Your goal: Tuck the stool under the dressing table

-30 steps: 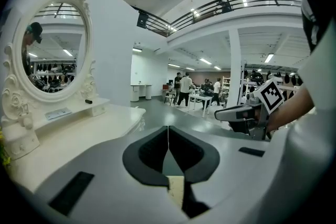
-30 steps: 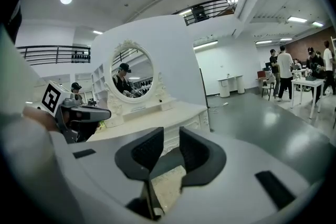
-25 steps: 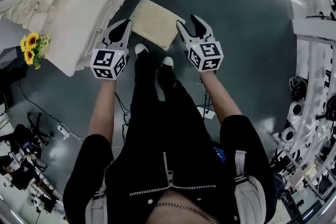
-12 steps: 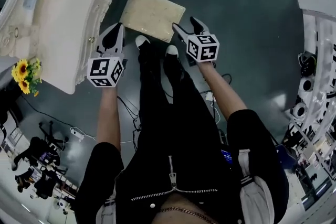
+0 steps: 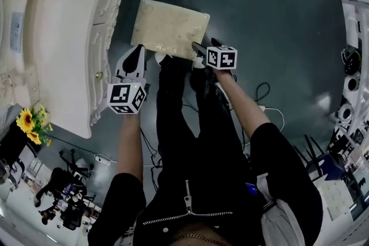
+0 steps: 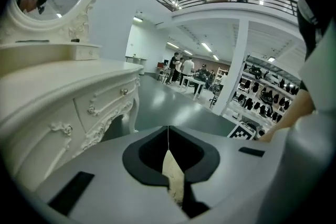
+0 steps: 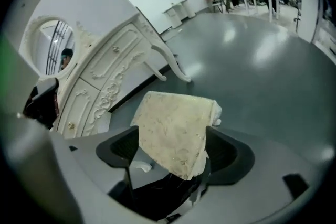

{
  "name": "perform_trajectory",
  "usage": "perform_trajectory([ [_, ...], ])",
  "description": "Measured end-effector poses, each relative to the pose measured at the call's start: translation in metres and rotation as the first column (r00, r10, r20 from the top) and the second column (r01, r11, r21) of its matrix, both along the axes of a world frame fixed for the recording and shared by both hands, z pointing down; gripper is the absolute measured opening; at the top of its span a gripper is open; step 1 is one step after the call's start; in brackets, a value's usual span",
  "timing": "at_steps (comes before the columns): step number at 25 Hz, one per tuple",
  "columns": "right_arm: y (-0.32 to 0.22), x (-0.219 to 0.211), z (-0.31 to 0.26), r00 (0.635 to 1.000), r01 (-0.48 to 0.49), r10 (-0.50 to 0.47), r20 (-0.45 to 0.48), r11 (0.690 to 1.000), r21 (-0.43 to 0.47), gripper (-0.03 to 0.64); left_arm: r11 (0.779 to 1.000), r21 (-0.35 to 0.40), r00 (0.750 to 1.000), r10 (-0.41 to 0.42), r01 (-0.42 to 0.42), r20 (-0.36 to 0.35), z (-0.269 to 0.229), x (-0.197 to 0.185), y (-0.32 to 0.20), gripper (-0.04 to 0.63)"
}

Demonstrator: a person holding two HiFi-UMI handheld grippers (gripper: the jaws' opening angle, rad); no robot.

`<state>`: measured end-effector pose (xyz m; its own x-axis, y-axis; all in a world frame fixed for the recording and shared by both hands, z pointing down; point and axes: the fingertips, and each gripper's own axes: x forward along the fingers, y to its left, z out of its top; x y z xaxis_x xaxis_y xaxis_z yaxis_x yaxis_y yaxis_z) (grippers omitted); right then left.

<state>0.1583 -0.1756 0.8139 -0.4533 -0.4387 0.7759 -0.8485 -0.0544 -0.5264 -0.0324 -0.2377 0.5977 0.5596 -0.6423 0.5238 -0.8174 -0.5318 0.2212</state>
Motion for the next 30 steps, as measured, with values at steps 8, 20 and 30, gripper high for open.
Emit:
perform_trajectory([
  [8,0.0,0.002,0.095,0.967,-0.189,0.21,0.143,0.971,-0.149,0.414,0.998,-0.05,0.999,0.042,-0.041,0.029,0.07,0.004,-0.004,0.023],
  [20,-0.005,-0.014,0.146,0.918,-0.25,0.299,0.261,0.946,-0.206,0.408,0.999,-0.054,0.999,0.01,-0.008,0.032,0.114,-0.02,-0.013,0.023],
  [30,-0.008,-0.02,0.145,0.919,-0.219,0.279,0.278,0.949,-0.228,0.4,0.998,-0.057,0.999,0.026,-0.024,0.038,0.118,-0.032,-0.004,0.023],
])
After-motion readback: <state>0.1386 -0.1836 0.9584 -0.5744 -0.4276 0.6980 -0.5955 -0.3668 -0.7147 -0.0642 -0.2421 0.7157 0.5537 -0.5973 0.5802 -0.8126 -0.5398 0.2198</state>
